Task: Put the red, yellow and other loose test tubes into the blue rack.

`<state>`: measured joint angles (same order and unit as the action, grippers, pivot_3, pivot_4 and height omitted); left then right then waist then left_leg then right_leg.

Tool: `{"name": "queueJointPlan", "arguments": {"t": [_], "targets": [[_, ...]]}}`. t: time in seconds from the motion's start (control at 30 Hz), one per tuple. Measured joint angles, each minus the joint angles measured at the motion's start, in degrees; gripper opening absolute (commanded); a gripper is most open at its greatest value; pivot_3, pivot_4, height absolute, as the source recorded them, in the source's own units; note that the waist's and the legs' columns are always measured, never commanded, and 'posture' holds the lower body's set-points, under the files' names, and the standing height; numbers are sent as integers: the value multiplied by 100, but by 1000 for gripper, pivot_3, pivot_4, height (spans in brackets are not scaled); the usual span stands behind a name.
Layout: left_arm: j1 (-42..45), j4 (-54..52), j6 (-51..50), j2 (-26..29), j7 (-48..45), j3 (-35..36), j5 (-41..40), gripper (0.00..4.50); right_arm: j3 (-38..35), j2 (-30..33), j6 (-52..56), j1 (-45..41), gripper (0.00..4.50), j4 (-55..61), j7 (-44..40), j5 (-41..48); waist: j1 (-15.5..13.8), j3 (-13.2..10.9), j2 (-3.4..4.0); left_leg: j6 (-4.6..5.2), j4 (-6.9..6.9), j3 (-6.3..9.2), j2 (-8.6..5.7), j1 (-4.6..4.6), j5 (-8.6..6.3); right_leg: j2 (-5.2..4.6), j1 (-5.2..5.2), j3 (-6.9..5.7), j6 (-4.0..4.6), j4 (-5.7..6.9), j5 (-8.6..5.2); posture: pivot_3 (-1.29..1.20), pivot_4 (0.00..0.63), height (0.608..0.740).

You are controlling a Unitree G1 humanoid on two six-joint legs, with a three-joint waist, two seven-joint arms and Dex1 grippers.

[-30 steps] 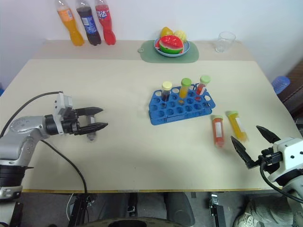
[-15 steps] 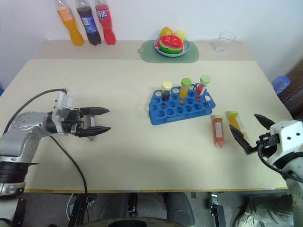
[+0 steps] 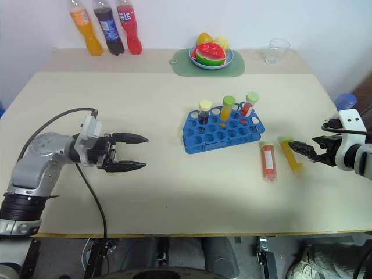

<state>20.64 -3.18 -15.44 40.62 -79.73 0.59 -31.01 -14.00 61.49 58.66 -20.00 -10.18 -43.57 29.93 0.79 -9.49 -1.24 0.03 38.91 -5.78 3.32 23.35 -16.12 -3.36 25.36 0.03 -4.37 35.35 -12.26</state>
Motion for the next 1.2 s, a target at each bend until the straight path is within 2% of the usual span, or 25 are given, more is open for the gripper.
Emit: {"name": "queueJointPlan", "arguments": {"t": [0.27,0.4,0.53,0.63,0.7,0.87,0.97,1.03,1.1,1.2], "targets": [[-269,-301,-71,46,164,62,-25,3651,1264,-1,214,-1556,4500,-1604,-619,-606,6,-1,2,1,2,-2,0,3,-1,-1,5,0,0,0,0,0,150,740],[-370,-445,-156,89,265,82,-69,3651,1790,-160,46,-1978,4500,-2268,-878,-1031,2,-1,2,1,2,-2,0,4,-1,0,5,-1,0,0,0,0,150,740],[-493,-561,-181,156,339,96,-88,3713,2388,-245,-258,-2220,3300,-2777,-1228,-1564,1,-3,6,1,2,-2,0,4,-1,-1,5,-1,0,0,0,0,150,740],[-527,-633,-186,176,380,100,-101,3713,2581,-281,-576,-2366,1733,-3049,-1439,-1872,5,-3,5,1,2,-2,1,4,-1,0,4,-1,0,0,0,0,150,740],[-556,-667,-195,199,392,102,-118,3713,2622,-322,-729,-2420,904,-3131,-1553,-2024,7,-3,4,1,2,-2,2,3,-1,1,4,-1,0,0,0,0,150,740],[-610,-672,-205,221,446,104,-162,3713,2646,-374,-1135,-2408,812,-3183,-1646,-2291,11,0,0,1,11,-3,1,2,-1,-1,0,-1,0,1,2,0,150,740],[-632,-705,-204,222,496,104,-172,3713,2507,-290,-1503,-2123,812,-2977,-1643,-2360,-4,1,-2,1,12,-3,0,2,-1,-4,-3,-1,0,1,2,0,150,740],[-647,-715,-204,220,523,107,-178,3713,2091,-241,-1694,-1707,812,-2596,-1556,-2239,-25,0,0,1,12,-3,-3,4,-1,-9,-1,-2,-1,2,1,0,150,740],[-665,-717,-199,216,560,126,-190,3713,1215,-317,-2248,-1049,812,-1966,-1346,-1900,-23,-2,4,1,10,-6,-6,5,-1,-10,1,-1,-4,2,2,0,150,740],[-627,-705,-190,153,622,116,-196,3713,-139,-1012,-2688,-473,812,-776,-670,-1309,25,-2,5,1,9,-7,2,0,-1,0,0,-1,-12,6,6,0,150,740]]}}
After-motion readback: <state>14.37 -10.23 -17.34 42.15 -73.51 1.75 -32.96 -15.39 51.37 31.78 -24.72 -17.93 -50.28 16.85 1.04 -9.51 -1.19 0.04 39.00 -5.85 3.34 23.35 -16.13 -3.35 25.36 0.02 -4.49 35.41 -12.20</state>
